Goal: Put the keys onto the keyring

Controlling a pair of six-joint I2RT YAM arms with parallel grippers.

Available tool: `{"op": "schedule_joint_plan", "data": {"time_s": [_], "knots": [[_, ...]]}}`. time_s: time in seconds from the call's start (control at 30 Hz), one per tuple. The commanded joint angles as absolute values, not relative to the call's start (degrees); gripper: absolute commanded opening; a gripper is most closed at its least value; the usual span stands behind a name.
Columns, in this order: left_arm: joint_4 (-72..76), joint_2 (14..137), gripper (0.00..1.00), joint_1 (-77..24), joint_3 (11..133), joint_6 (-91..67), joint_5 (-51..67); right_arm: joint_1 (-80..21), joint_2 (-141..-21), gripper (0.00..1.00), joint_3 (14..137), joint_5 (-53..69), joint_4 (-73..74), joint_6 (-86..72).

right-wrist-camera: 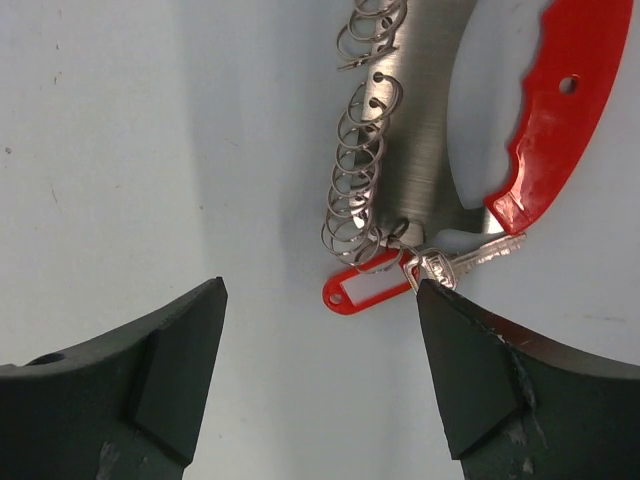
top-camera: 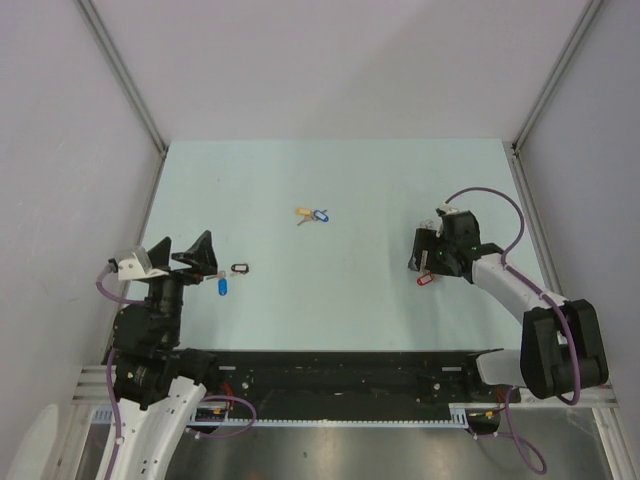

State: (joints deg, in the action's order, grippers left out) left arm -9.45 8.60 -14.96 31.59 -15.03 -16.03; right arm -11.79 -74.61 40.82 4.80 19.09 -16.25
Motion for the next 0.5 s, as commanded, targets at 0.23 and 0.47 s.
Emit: {"op": "schedule_joint_plan", "data": {"time_s": [0.23, 0.47], "knots": [[-7.5, 8.4, 1.00, -14.4, 31.0, -15.6, -14.2, -13.4, -81.4, 0.78, 45.2, 1.8, 12.8, -14.2], [-7.4, 8.2, 1.00, -14.4, 30.9, -15.6, -14.0, -15.9, -83.2, 0.69, 45.2, 2.9, 16.8, -13.9]]}}
